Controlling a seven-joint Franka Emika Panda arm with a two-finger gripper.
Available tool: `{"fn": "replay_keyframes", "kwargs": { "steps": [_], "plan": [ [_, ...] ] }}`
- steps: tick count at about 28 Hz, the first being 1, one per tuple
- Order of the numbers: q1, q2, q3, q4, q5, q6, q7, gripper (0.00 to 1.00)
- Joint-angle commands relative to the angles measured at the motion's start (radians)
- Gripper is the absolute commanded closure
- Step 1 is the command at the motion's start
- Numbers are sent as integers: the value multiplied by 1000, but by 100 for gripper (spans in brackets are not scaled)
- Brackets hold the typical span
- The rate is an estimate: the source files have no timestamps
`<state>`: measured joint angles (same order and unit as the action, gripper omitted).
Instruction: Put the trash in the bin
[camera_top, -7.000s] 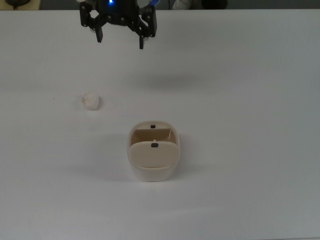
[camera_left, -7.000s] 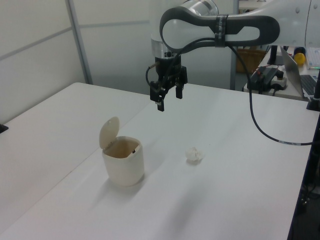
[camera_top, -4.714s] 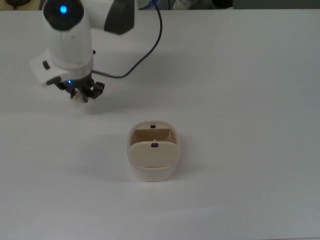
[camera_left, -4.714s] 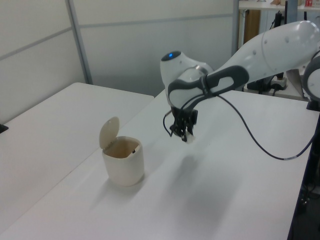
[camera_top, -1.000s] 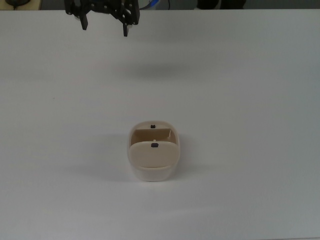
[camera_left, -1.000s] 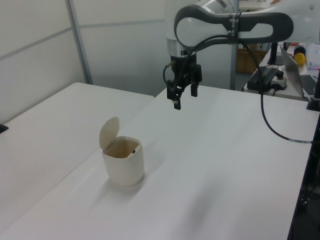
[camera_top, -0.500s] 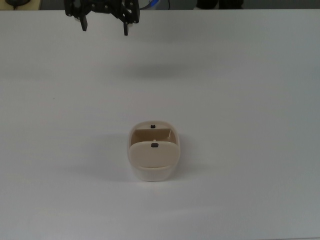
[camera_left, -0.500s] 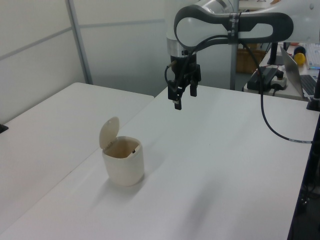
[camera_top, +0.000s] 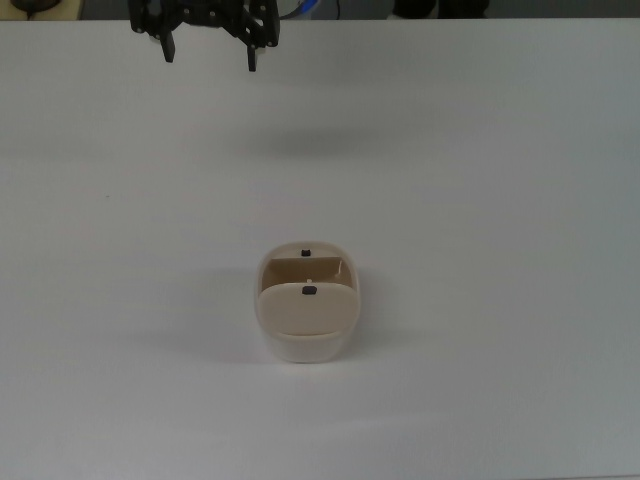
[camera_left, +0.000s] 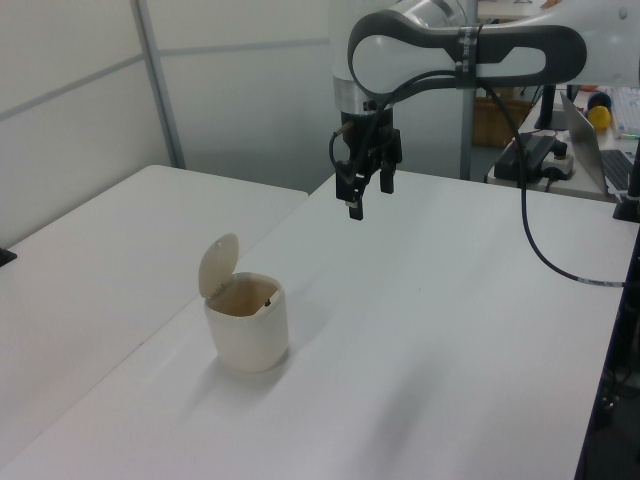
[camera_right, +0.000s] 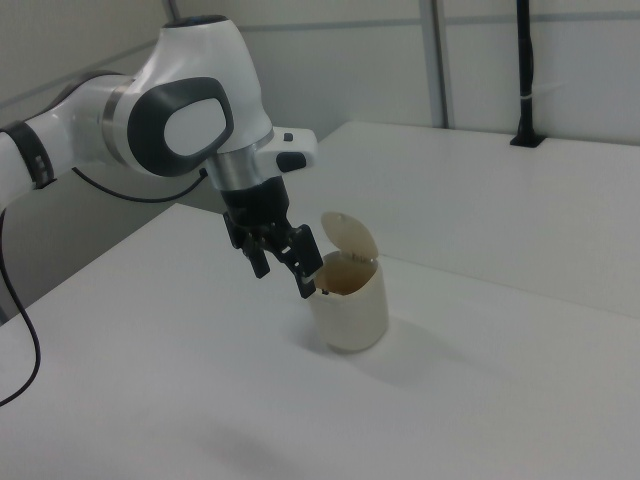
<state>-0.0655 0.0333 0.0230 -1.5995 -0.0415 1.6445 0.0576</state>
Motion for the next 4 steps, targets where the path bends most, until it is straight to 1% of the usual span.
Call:
{"fn": "replay_keyframes", "kwargs": {
  "steps": [1,4],
  "plan": [
    [-4,-4,-3,-3,25,-3,-22,0],
    [-4,-4,-3,-3,25,-3,-22,0]
  ]
}}
